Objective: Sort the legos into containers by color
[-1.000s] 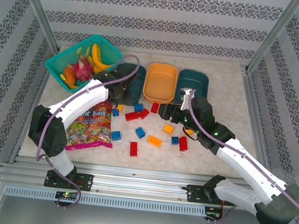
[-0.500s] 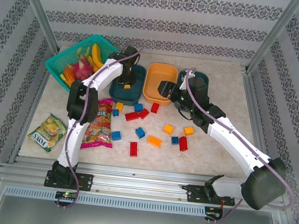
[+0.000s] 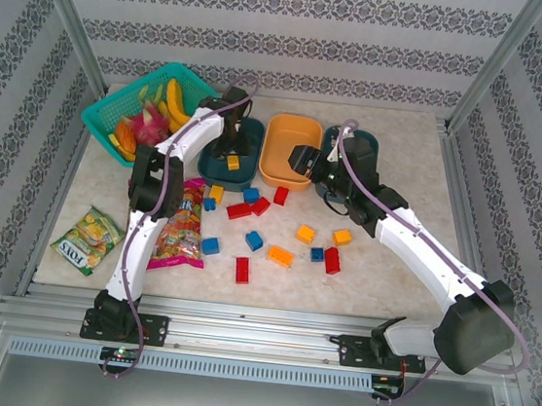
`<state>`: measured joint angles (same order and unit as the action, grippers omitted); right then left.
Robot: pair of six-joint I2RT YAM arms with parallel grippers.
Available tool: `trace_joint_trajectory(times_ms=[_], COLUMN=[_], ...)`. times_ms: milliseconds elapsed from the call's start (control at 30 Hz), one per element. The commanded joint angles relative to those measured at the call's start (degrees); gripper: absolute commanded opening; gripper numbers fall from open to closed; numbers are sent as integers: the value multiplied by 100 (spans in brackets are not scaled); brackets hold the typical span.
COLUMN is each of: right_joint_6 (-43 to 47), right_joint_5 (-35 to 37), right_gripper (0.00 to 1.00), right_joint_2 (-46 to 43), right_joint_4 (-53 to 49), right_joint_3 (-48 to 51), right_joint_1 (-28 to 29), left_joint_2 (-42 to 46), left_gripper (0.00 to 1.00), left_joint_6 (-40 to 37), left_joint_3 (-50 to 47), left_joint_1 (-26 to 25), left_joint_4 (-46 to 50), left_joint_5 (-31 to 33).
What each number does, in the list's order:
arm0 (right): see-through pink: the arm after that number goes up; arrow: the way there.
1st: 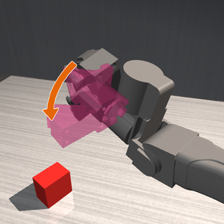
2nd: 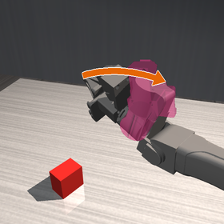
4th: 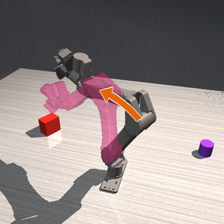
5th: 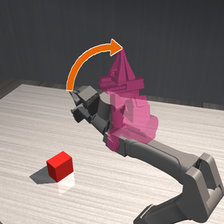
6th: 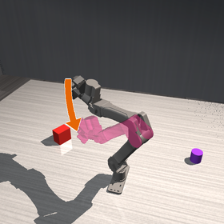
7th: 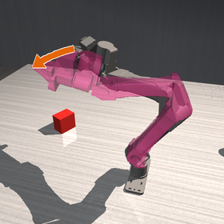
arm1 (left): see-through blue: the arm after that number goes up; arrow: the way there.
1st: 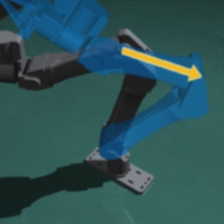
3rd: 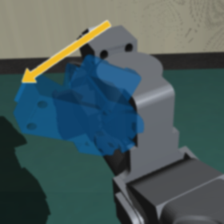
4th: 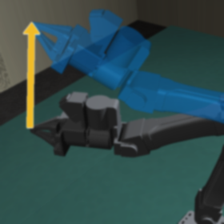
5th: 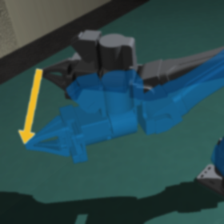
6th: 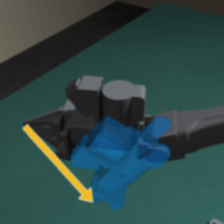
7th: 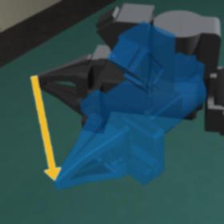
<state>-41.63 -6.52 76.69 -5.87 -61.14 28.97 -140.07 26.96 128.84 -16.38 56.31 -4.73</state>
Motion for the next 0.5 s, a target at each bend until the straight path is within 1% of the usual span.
trace_joint_trajectory(times_ms=[0,100,167,233,333,467], right_joint_6=[286,644,920,1161,1437,1494], right_joint_5=[-6,-34,-83,-164,-263,-201], right_gripper=[71,71,71,71,71,72], right_joint_2=[-117,-224,-371,-615,-1067,-1656], right_joint_4=[-224,-450,-534,-543,-541,-894], right_joint_3=[-298,-474,-471,-339,18,585], right_joint_1=[-56,-40,-11,11,43,100], left_joint_2=[527,1023,1508,2130,3089,4118], left_gripper=[62,62,62,62,62,62], left_joint_6=[-44,92,68,14,-98,-239], left_joint_3=[367,248,-163,-910,-2219,-3708], left_joint_1=[52,10,-82,-218,-439,-891], left_joint_4=[283,352,234,-7,-501,-790], left_joint_5=[36,57,85,117,-91,-103])
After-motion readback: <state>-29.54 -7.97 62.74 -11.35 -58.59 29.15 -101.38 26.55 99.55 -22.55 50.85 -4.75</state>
